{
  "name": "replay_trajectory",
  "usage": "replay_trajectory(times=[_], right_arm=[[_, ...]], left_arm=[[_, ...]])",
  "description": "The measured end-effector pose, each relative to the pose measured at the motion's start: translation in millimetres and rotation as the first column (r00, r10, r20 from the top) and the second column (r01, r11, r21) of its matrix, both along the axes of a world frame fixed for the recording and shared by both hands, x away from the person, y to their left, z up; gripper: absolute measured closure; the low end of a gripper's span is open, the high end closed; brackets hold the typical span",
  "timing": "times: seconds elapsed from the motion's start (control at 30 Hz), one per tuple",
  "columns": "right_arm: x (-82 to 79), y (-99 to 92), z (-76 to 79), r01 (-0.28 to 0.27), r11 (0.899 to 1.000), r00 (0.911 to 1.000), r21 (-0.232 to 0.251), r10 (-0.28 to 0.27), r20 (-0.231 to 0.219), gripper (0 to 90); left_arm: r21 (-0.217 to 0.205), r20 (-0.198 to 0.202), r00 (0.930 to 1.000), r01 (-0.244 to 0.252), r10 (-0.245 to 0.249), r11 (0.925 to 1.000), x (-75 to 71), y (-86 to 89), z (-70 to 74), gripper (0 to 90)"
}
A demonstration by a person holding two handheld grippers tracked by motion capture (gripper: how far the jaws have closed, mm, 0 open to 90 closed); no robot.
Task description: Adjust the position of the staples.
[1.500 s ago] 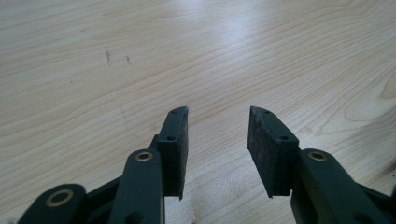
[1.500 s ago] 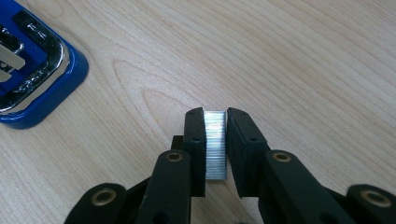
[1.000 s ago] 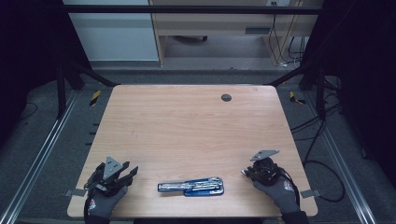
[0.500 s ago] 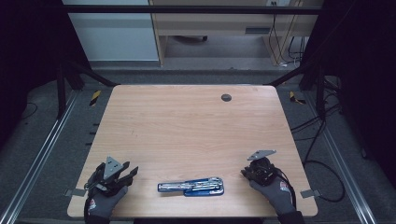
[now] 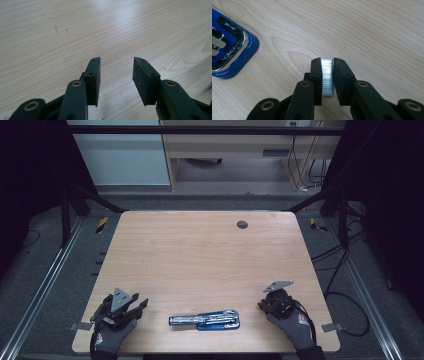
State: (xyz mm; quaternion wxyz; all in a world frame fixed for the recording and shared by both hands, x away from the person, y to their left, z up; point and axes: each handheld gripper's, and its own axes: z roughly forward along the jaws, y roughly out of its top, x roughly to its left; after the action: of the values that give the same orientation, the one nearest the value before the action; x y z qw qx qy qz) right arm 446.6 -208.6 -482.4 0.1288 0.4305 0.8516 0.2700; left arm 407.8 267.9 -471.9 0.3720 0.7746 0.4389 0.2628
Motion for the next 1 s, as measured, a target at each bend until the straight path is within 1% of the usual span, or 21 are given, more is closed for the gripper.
replay_trajectory(times=[0.33, 0.37, 0.4, 0.43, 0.47, 0.5, 0.53, 0.67, 0.7, 0.73, 0.77, 0.8, 0.9, 0.97, 1.0], right_arm=[[0.1, 0.4, -0.4, -0.007, 1.000, 1.0000, -0.008, 0.007, -0.004, 78.7], [0.2, -0.3, 0.4, -0.013, 1.000, 0.9999, 0.001, 0.013, -0.001, 78.8], [0.2, -1.8, 2.2, -0.024, 1.000, 0.9997, 0.015, 0.024, 0.011, 78.7], [-0.4, -2.4, 5.0, -0.027, 0.999, 0.9995, 0.022, 0.027, 0.016, 78.7], [-0.8, -3.1, 7.3, -0.037, 0.999, 0.9988, 0.030, 0.036, 0.034, 78.7], [-1.1, -4.0, 10.0, -0.047, 0.998, 0.9983, 0.035, 0.045, 0.037, 78.8], [-1.5, -4.7, 12.6, -0.055, 0.998, 0.9973, 0.043, 0.052, 0.051, 78.8], [-2.8, -7.6, 22.3, -0.095, 0.994, 0.9930, 0.060, 0.090, 0.077, 78.8], [-3.0, -8.0, 24.7, -0.105, 0.992, 0.9920, 0.065, 0.100, 0.077, 78.8], [-3.1, -7.9, 27.2, -0.118, 0.990, 0.9904, 0.073, 0.112, 0.081, 78.8], [-2.9, -7.2, 29.4, -0.136, 0.988, 0.9873, 0.071, 0.129, 0.093, 78.8], [-3.1, -6.6, 30.6, -0.142, 0.987, 0.9865, 0.080, 0.135, 0.093, 78.8], [-3.4, -2.2, 36.7, -0.194, 0.977, 0.9771, 0.084, 0.185, 0.106, 78.8], [-2.9, 3.4, 40.2, -0.231, 0.968, 0.9694, 0.097, 0.221, 0.107, 78.8], [-2.3, 5.9, 41.4, -0.255, 0.962, 0.9638, 0.103, 0.244, 0.108, 78.8]], left_arm=[[-0.001, 0.000, 1.0000, -0.001, 0.001, 1.0000, 0.0, 0.1, 0.1, 58.2], [-0.001, 0.001, 1.0000, -0.001, 0.001, 1.0000, 0.0, 0.1, 0.1, 58.2], [-0.001, 0.001, 1.0000, -0.001, 0.001, 1.0000, 0.1, 0.2, 0.0, 58.2], [-0.001, 0.000, 1.0000, -0.001, 0.001, 1.0000, 0.2, 0.2, 0.0, 58.2], [-0.002, -0.001, 1.0000, -0.001, 0.001, 1.0000, 0.2, 0.1, -0.1, 58.2], [-0.001, 0.000, 1.0000, 0.000, 0.000, 1.0000, 0.2, 0.2, 0.0, 58.3], [-0.002, -0.001, 1.0000, -0.001, 0.001, 1.0000, 0.3, 0.1, -0.1, 58.3], [0.000, 0.000, 1.0000, 0.000, 0.000, 1.0000, 0.4, 0.2, 0.1, 58.2], [-0.001, 0.000, 1.0000, -0.001, 0.001, 1.0000, 0.4, 0.4, 0.1, 58.2], [-0.002, 0.000, 1.0000, -0.003, 0.003, 1.0000, 0.4, 0.3, 0.0, 58.3], [-0.002, 0.000, 1.0000, -0.003, 0.003, 1.0000, 0.4, 0.4, 0.0, 58.2], [-0.002, 0.000, 1.0000, -0.003, 0.003, 1.0000, 0.4, 0.3, -0.1, 58.2], [0.000, 0.000, 1.0000, -0.001, 0.001, 1.0000, 0.3, 0.1, 0.0, 58.3], [0.000, -0.001, 1.0000, 0.000, 0.000, 1.0000, 0.3, 0.2, 0.0, 58.3], [0.000, -0.002, 1.0000, 0.000, 0.000, 1.0000, 0.3, 0.2, -0.1, 58.2]])
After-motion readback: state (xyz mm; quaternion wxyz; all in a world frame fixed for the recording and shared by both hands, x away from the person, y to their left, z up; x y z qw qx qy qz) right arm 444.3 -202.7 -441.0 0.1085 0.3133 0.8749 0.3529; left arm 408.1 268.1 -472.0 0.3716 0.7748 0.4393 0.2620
